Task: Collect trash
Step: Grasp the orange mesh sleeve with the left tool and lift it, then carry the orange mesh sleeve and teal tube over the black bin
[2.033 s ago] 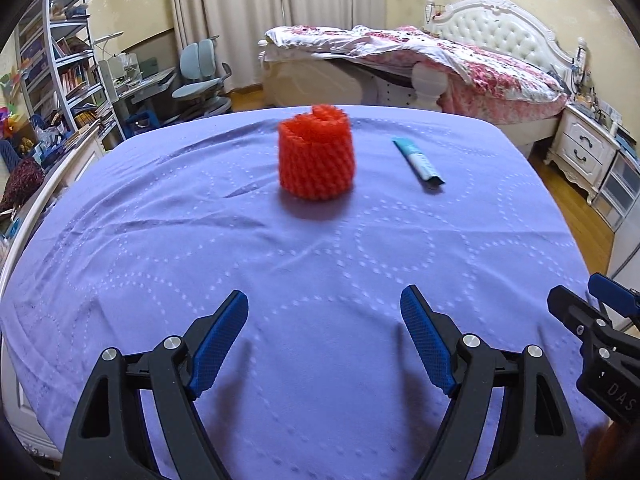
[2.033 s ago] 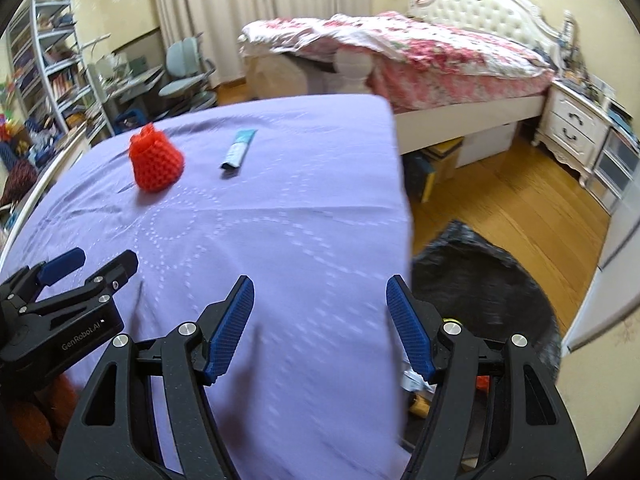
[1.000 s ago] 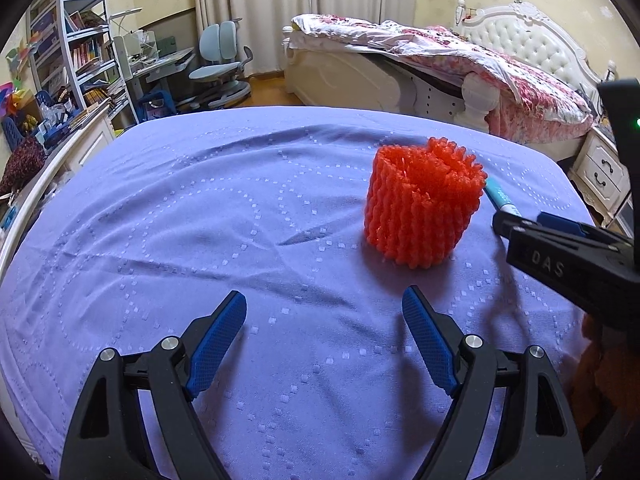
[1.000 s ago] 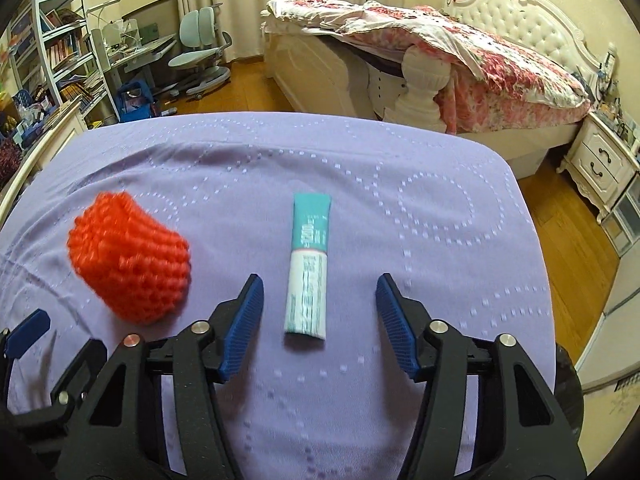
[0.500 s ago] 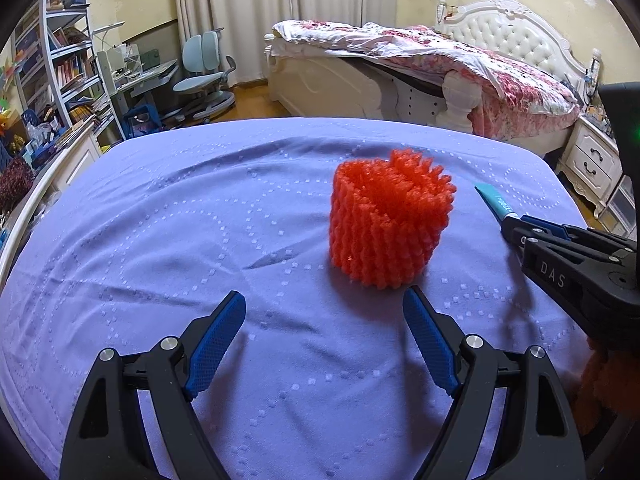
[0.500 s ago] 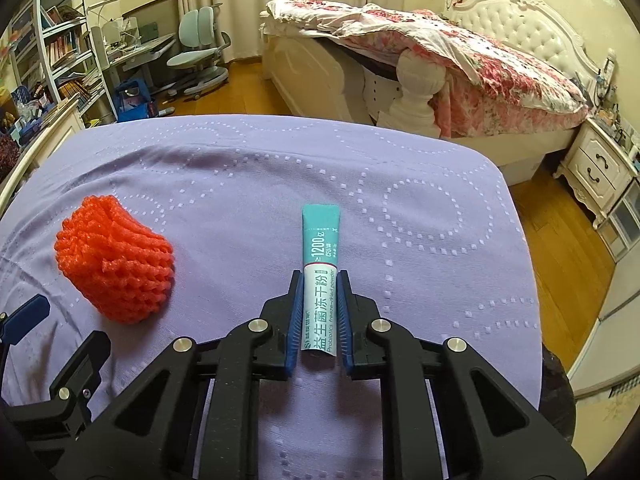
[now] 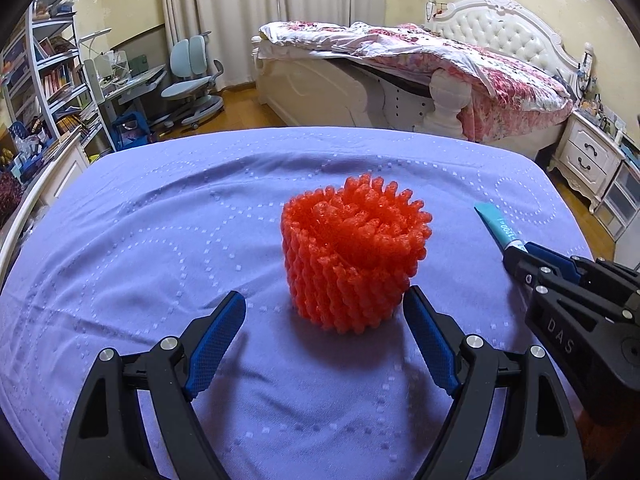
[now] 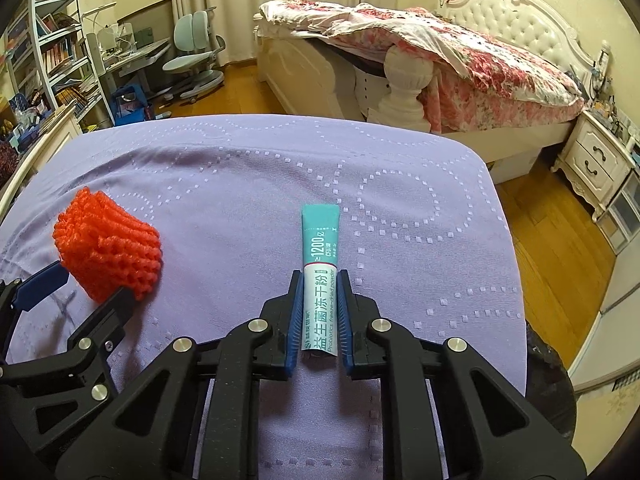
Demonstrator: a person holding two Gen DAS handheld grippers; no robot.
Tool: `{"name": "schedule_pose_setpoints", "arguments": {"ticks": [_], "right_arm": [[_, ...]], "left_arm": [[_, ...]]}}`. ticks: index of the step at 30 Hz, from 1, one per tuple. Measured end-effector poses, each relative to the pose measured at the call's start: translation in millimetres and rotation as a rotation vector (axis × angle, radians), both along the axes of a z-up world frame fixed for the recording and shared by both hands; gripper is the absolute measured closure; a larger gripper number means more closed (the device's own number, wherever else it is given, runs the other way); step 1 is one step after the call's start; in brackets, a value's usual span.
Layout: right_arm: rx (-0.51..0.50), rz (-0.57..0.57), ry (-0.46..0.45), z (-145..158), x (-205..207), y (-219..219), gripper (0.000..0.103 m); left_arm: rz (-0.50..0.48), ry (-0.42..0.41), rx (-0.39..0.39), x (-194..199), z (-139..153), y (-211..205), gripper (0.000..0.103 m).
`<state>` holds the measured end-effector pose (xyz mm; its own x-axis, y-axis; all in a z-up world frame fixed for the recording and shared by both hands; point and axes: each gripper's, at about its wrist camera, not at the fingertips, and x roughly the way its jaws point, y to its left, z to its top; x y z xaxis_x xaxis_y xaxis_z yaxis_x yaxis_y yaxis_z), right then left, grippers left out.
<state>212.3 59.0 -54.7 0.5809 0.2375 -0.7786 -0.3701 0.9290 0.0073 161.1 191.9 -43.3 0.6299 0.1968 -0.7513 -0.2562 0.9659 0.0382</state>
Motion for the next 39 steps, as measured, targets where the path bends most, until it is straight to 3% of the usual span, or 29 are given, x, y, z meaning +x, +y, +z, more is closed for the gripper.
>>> {"name": "schedule_pose_setpoints", "arguments": {"ticks": [17,24,30,39], "right_arm": [[0.016,0.002,0.005,-0.1,-0.2,0.8,0.086],[0.012,0.004,0.002,-0.3,-0.2,1.4,0.086],[0.012,0.011,0.003,0.5,-3.2,2.6,0.087],[0.022,0.022,0.004,3.0,-22.3,-1.4,0.087]], "left_arm": [[-0.011,-0.007,-0.016,20.0,0.2,0.0,0.022],[-0.032,0.005,-0.054,20.2,-2.0,3.3,0.052],[-0.042,-0.006,-0.063,15.5,-0.7,3.0,0.06],[-0.048,-0.016,-0.048,-2.1,2.5,-5.0,0.06]]}}
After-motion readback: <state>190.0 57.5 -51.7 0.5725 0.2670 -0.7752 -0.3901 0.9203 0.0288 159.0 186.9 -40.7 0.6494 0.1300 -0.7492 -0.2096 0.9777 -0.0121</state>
